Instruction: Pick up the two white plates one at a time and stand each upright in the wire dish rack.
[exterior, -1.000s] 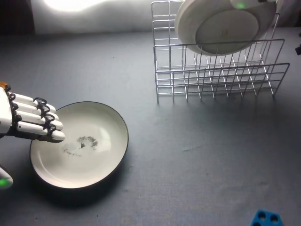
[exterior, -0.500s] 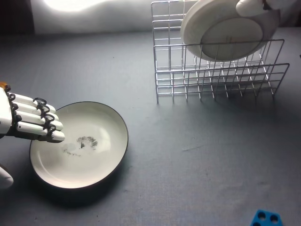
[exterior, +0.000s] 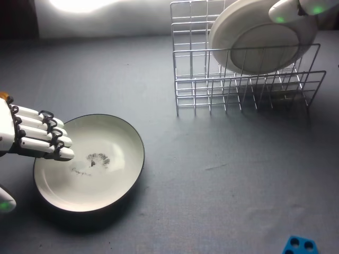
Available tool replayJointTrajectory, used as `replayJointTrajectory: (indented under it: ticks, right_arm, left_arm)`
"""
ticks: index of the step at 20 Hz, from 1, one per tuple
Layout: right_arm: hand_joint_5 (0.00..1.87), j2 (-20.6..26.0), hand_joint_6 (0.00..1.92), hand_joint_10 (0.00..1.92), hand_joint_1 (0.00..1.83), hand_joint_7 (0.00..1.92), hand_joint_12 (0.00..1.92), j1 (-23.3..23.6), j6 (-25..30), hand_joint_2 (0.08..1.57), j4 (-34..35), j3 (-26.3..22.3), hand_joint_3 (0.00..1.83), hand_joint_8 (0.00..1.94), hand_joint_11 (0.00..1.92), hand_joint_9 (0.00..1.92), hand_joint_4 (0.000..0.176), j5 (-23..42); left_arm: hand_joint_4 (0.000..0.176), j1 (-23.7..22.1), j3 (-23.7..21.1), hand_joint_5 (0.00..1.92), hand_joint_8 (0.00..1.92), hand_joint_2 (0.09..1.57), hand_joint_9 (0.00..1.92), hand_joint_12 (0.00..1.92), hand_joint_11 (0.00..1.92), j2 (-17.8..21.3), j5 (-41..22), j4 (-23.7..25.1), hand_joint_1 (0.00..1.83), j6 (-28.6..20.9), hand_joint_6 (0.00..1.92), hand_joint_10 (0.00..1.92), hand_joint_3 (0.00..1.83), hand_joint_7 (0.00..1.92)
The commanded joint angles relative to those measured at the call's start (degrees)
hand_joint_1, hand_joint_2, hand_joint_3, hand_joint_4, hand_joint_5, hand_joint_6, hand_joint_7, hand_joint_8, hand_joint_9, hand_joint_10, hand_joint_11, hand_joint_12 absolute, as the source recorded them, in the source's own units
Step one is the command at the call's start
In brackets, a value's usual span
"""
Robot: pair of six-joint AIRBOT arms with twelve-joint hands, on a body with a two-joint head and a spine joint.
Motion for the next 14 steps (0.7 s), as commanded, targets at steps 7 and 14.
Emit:
replayJointTrajectory:
  ticks: [7,14]
  right_arm:
    - [0.92,0.2,1.11,0.45,1.20,0.97,1.27,-0.5,1.1,1.14,1.1,0.5,0.00,1.01,0.66,1.05,0.029,9.4]
    - [0.80,0.0,1.25,0.62,1.11,0.83,1.39,-0.2,1.1,1.19,1.1,0.5,0.00,0.71,0.47,0.81,0.000,10.4]
  left_arm:
    - [0.000,0.2,0.6,0.00,0.00,1.15,0.00,0.00,0.00,-0.1,-1.1,-2.6,0.00,-0.1,0.00,0.00,0.00,0.00]
    - [0.000,0.2,0.9,0.00,0.00,1.16,0.00,0.00,0.00,-0.2,-0.9,-2.6,0.00,-0.1,0.00,0.00,0.00,0.00]
